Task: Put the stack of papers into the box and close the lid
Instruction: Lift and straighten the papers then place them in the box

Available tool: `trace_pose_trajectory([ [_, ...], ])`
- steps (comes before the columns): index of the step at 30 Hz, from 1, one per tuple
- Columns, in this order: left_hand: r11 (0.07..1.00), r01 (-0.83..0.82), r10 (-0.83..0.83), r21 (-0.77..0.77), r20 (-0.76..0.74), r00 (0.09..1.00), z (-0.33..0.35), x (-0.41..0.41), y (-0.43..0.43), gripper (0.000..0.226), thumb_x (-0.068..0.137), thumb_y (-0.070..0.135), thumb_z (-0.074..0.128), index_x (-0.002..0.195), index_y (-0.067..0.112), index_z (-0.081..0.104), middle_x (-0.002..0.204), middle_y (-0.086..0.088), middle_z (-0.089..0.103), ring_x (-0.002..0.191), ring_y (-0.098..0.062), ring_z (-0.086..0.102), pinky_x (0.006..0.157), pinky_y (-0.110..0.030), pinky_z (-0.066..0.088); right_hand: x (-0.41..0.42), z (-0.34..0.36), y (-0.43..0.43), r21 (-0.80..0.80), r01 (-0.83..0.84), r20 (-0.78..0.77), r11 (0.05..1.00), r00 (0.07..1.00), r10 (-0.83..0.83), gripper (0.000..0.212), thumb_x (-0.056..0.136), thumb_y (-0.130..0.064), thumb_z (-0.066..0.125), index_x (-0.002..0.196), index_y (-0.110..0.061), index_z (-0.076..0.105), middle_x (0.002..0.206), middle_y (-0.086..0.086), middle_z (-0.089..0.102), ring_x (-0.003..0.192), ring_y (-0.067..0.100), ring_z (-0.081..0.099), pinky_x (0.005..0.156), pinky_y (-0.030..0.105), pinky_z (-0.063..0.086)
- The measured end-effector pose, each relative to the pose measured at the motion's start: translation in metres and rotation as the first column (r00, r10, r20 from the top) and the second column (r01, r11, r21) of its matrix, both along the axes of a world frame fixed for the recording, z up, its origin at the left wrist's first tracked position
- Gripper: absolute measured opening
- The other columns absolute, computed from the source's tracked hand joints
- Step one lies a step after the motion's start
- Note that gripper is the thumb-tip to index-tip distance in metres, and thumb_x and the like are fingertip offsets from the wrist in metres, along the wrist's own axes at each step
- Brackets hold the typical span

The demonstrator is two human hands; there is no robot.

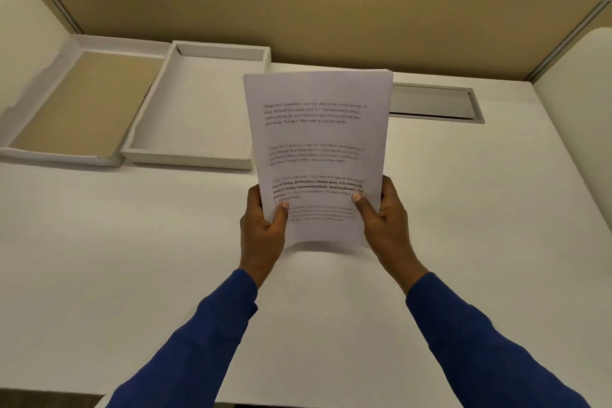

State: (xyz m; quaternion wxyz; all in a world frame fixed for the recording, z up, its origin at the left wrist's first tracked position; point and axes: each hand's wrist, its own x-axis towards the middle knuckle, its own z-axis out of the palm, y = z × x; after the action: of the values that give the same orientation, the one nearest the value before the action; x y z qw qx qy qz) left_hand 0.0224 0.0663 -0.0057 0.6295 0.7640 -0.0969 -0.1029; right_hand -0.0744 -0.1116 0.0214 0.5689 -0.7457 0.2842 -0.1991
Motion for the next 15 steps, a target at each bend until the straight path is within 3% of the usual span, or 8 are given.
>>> trace_pose_trajectory([
  [8,0.998,-0.007,0.003,0.062,0.064,0.998,0.038,0.145,0.051,0.03,0.099,0.008,0.063,0.121,0.023,0.05,0.105,0.024,0.062,0.084,0.017,0.064,0.07,-0.005,0.053,0.148,0.024,0.05,0.171,0.065,0.015,0.983,0.998,-0.069,0.03,0.097,-0.021,0.062,0.124,-0.03,0.053,0.12,-0.009,0.068,0.106,0.014,0.069,0.09,0.042,0.06],
  [11,0.996,-0.008,0.004,0.089,0.042,0.999,0.047,0.206,0.063,0.028,0.098,0.01,0.063,0.118,0.024,0.05,0.102,0.021,0.062,0.088,0.007,0.062,0.073,-0.014,0.052,0.21,0.03,0.061,0.184,0.079,-0.012,0.98,0.997,-0.078,0.029,0.096,-0.021,0.062,0.124,-0.025,0.055,0.118,-0.007,0.068,0.104,0.014,0.068,0.092,0.041,0.059],
  [15,0.995,0.026,-0.02,0.092,-0.067,0.998,0.045,0.278,0.072,0.028,0.095,0.012,0.064,0.119,0.022,0.052,0.113,0.005,0.066,0.101,-0.016,0.067,0.087,-0.034,0.058,0.28,0.027,0.069,0.18,0.105,-0.075,0.978,0.993,-0.093,0.025,0.093,-0.024,0.062,0.117,-0.028,0.055,0.114,-0.007,0.068,0.103,0.017,0.068,0.093,0.044,0.058],
])
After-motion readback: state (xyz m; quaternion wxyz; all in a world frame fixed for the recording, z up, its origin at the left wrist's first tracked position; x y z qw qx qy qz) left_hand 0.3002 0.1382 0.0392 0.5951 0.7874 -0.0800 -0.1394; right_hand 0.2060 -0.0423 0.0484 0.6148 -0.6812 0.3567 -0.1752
